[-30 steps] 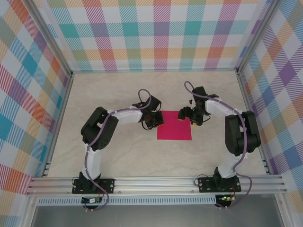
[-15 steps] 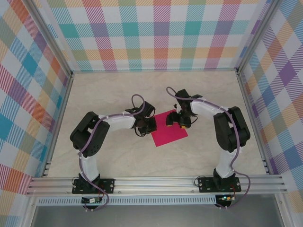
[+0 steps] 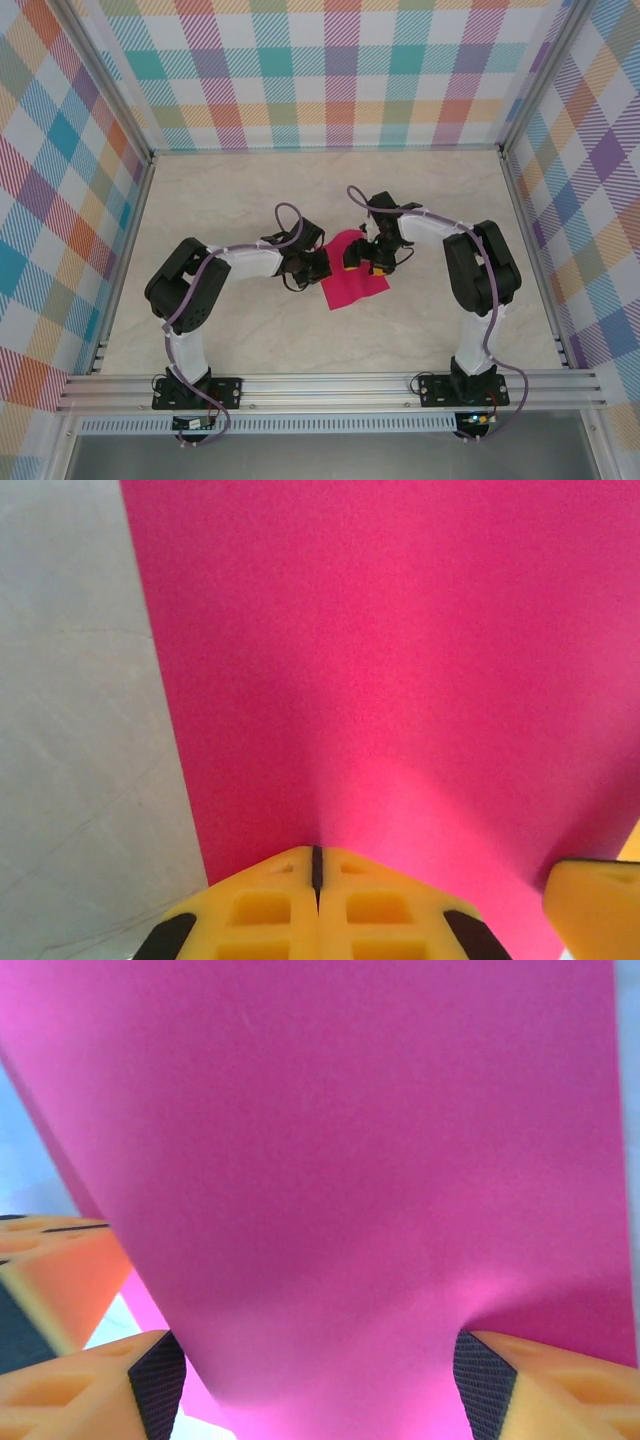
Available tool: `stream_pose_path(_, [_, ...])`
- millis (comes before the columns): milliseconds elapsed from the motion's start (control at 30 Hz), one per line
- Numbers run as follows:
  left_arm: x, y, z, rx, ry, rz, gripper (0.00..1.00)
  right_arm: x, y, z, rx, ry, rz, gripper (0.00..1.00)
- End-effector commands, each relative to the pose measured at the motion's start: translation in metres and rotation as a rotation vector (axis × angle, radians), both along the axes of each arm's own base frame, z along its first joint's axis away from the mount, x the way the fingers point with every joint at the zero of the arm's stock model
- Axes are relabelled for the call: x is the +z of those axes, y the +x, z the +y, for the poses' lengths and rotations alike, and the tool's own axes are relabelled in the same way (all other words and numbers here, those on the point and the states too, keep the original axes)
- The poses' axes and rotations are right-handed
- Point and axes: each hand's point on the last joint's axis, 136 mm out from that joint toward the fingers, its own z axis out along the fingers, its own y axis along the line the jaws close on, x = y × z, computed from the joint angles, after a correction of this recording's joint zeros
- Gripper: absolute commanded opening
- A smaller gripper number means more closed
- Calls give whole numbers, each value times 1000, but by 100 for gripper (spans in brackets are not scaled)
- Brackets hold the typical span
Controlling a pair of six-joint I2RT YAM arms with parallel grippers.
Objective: Fold a paper plane with a square sheet of paper (pick it up from the middle)
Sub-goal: First fold in half a square sheet of paper at the center of the table.
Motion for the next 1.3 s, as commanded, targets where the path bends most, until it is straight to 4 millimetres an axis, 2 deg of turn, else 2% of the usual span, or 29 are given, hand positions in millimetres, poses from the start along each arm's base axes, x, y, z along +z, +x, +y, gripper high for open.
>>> stream_pose_path(0, [-35,-20,23,37,65,104,0,-6,-13,6,26,36,43,76])
stream_pose_path(133, [-32,-19,22,33,51,95,0,-4,-7,3,24,-7,23,76])
stream_pose_path(400, [-24,-11,14,15,19,66,0,0,-8,4,63,-134,-34,74])
stream_pose_path(667, [-7,-2,9,12,-12,13,0,2,-4,3,31,-207,-96,61])
stream_pose_path(800, [18,10,10,26,-43,-40,3,15,-1,13,13,-132,-135,47])
stream_pose_path(933, [42,22,21,64,-66,-89,12,25,-1,26,-7,-43,-126,38])
stream_pose_path(1100, [52,29,48,127,-82,-94,26,55,0,54,-66,247,-60,36])
stream_pose_path(1200, [59,30,65,173,-120,-95,37,79,2,68,-75,410,-23,36])
stream_pose_path(1267, [65,32,74,206,-171,-100,48,91,4,72,-84,492,0,37])
